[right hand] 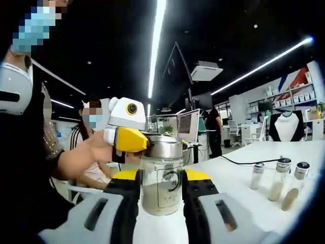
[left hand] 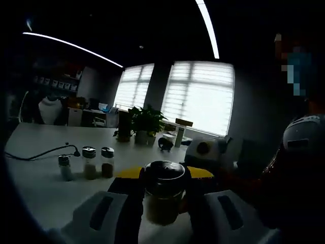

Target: Rotate the seasoning bottle until the label or dispensing opening points toward the visible target arrow and the bottle remains upright within the marked orientation range

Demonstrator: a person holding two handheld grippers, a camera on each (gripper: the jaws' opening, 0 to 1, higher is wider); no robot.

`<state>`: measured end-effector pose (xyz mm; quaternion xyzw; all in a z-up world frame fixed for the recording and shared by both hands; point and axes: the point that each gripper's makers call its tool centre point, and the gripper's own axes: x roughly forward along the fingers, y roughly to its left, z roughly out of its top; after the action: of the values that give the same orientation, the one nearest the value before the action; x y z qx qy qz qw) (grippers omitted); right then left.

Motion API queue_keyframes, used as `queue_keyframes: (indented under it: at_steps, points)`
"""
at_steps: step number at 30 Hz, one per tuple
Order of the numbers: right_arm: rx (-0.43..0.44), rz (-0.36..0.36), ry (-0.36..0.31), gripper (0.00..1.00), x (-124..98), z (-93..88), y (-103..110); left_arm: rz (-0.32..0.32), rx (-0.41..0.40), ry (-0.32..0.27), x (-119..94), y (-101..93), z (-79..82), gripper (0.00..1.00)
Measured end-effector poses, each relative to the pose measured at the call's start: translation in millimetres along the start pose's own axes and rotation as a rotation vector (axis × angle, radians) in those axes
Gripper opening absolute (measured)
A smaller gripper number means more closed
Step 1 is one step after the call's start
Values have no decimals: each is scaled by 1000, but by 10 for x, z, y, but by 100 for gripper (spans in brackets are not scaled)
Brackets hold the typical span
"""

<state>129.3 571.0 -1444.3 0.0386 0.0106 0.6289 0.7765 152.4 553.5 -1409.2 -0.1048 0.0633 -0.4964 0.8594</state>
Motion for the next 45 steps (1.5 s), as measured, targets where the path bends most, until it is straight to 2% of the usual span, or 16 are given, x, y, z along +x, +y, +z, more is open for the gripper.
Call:
queue_keyframes:
  at_steps: [2, 3, 5, 9, 15, 18, 25, 29, 31, 33, 35, 38, 41, 42, 43, 45]
  points:
    - [-12, -45, 24, 29, 26, -15, -47, 28, -47, -39, 1, 76, 6, 33]
    - [-12, -94, 33, 29, 46, -23, -144, 48, -72, -62, -3, 127, 12, 33]
    - [-10, -127, 39, 29, 61, -31, -183, 73, -68, -78, -3, 170, 4, 33]
    - [-13, -276, 62, 29, 122, -63, -353, 213, 26, -92, 55, 294, -3, 33]
    - [-39, -395, 44, 29, 157, 23, -444, 366, 178, -112, 110, 325, 105, 33]
    - [-76, -432, 49, 29, 159, 61, -472, 404, 222, -116, 130, 299, 140, 33]
    - [-100, -519, 72, 29, 124, 45, -535, 443, 237, -94, 187, 281, 118, 33]
    - [-120, -533, 82, 29, 88, 22, -529, 404, 208, -63, 173, 293, 95, 33]
    - [-130, -521, 86, 29, 65, 31, -515, 355, 187, -48, 168, 288, 95, 33]
    - [-127, -462, 77, 29, 56, 70, -465, 281, 133, -68, 159, 246, 129, 33]
    - [-165, -392, 73, 29, 36, 118, -397, 201, 72, -78, 129, 213, 152, 33]
    - [-100, -299, 24, 28, 23, 169, -299, 103, 30, -67, 97, 139, 155, 33]
    - [-46, -172, -20, 28, -7, 205, -161, 32, 44, -42, 55, 46, 146, 33]
    - [-40, -157, -23, 28, -12, 208, -142, 22, 44, -39, 49, 26, 143, 33]
    - [-15, -79, -49, 28, -33, 245, -50, -18, 35, -38, 26, -43, 143, 33]
    - [16, -6, -70, 28, -62, 275, 31, -81, 24, -45, -18, -116, 158, 33]
